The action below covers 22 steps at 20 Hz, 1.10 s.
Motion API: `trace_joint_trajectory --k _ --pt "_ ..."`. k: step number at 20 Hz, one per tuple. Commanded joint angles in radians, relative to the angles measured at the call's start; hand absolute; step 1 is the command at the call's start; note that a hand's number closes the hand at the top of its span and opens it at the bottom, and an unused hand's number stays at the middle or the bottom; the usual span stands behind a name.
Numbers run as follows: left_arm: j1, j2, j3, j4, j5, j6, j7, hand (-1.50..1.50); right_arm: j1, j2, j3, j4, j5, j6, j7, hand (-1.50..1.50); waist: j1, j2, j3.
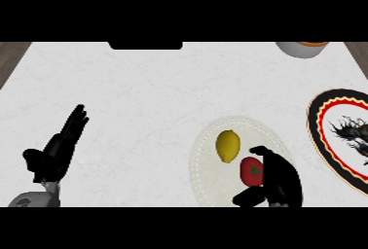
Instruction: Pick the tomato from the placemat and place it in the plate
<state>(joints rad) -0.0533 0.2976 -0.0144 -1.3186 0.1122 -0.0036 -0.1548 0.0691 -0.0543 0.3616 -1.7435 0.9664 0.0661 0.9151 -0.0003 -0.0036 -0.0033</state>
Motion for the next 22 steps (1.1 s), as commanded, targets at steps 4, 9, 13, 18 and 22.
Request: trace_joint_trajectory --k 4,9,13,18,22 --pt "-0.072 -0.037 0.029 0.071 -0.043 -0.004 0.007 0.0 -0.028 0.011 -0.005 0.116 0.0 -0.054 -0.122 1.5 -0.001 0.004 0.003" --pt "-0.037 -0.026 0.053 0.042 -0.029 -0.029 0.001 0.0 0.035 -0.002 0.071 0.047 0.113 -0.122 -0.127 1.5 -0.004 0.003 0.003" --pt "0.017 -0.029 0.051 -0.008 -0.034 0.019 0.031 0.0 0.187 -0.393 -0.281 -0.008 -0.17 -0.058 -0.47 1.5 -0.074 -0.005 0.01" --pt "0.046 -0.014 0.078 -0.004 -0.022 0.018 0.016 0.0 0.214 -0.555 -0.503 0.051 -0.293 -0.085 -0.67 1.5 -0.106 -0.016 0.013" --pt "0.061 -0.017 0.086 -0.016 -0.011 0.018 0.011 0.0 0.278 -0.658 -0.668 0.125 -0.459 -0.078 -0.928 1.5 -0.11 -0.021 0.013"
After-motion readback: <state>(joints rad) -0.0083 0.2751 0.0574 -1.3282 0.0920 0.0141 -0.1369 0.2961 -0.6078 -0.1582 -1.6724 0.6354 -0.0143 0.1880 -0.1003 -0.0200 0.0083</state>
